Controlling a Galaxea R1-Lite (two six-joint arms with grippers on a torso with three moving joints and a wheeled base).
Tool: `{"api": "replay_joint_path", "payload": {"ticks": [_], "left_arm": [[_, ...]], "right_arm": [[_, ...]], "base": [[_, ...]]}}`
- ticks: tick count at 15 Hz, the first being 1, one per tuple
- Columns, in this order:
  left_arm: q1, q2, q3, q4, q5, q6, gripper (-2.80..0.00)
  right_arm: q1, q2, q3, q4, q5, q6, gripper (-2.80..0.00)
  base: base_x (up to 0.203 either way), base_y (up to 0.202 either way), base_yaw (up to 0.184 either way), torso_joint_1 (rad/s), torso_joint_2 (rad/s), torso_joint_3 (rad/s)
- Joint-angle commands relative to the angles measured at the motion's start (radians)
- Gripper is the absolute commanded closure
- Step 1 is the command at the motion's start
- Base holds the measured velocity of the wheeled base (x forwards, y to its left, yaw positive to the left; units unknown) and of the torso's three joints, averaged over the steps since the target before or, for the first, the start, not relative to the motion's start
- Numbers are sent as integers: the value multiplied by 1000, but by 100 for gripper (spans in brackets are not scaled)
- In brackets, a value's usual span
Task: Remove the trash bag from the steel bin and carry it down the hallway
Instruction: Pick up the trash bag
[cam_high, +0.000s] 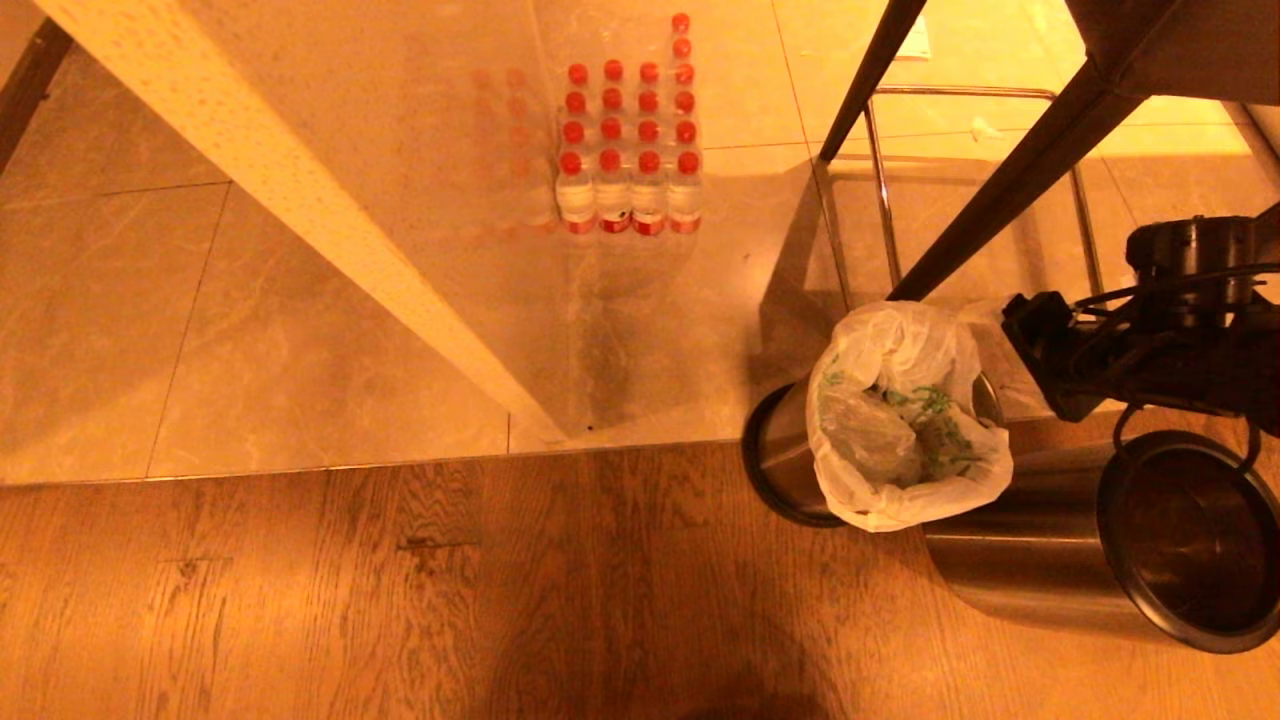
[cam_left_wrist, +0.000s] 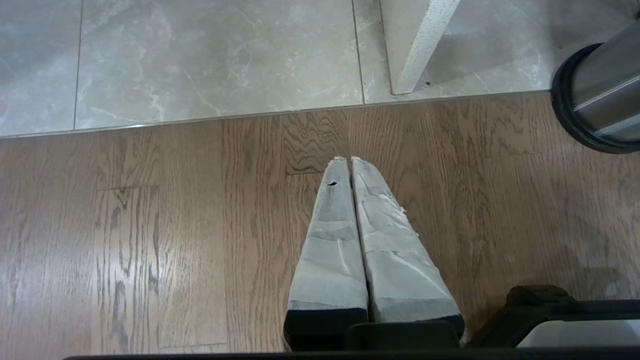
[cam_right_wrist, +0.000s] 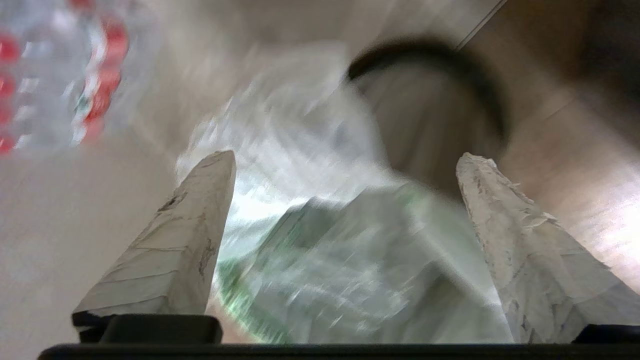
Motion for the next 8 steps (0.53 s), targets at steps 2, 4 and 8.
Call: {"api": "replay_joint_path", "payload": {"ticks": [2, 4, 8], "left_arm": [[0, 0, -1, 0, -1, 0, 0], [1, 0, 0, 0, 0, 0, 0], [-1, 0, 0, 0, 0, 0, 0]], "right_arm": [[2, 49, -19, -37, 10, 6, -280], [3, 80, -53, -65, 21, 2, -280], [3, 114, -98, -102, 63, -13, -280]], "base": [[0, 0, 0, 0, 0, 0], [0, 0, 0, 0, 0, 0], [0, 0, 0, 0, 0, 0]]}}
